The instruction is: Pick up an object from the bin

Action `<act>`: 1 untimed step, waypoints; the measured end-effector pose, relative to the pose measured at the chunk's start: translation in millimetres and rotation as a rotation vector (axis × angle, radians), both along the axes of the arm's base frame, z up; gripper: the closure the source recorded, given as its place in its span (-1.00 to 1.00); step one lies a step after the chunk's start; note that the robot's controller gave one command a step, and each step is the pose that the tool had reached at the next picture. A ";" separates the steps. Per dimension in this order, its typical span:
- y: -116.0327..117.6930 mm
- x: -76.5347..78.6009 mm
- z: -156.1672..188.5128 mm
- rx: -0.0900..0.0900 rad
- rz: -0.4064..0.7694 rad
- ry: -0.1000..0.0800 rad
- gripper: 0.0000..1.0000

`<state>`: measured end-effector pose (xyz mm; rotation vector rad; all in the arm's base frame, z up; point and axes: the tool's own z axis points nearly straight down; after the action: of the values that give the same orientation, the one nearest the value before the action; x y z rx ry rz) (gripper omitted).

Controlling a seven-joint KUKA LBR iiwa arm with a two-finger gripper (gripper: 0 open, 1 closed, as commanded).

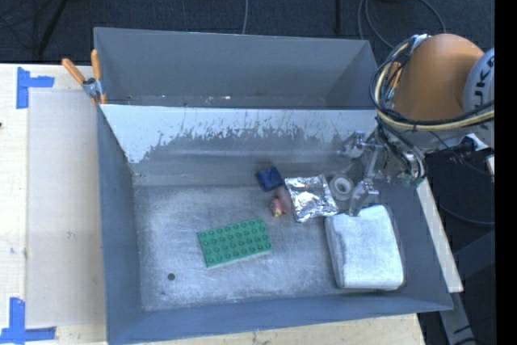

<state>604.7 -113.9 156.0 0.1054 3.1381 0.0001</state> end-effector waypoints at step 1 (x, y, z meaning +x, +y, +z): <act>22.7 -4.4 -53.7 0.000 0.151 -0.019 -1.00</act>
Offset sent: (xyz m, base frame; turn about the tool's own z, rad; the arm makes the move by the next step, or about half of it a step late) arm -0.0151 0.0282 -0.0860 -0.1818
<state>600.2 -91.2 102.3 -0.1315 3.1177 0.0016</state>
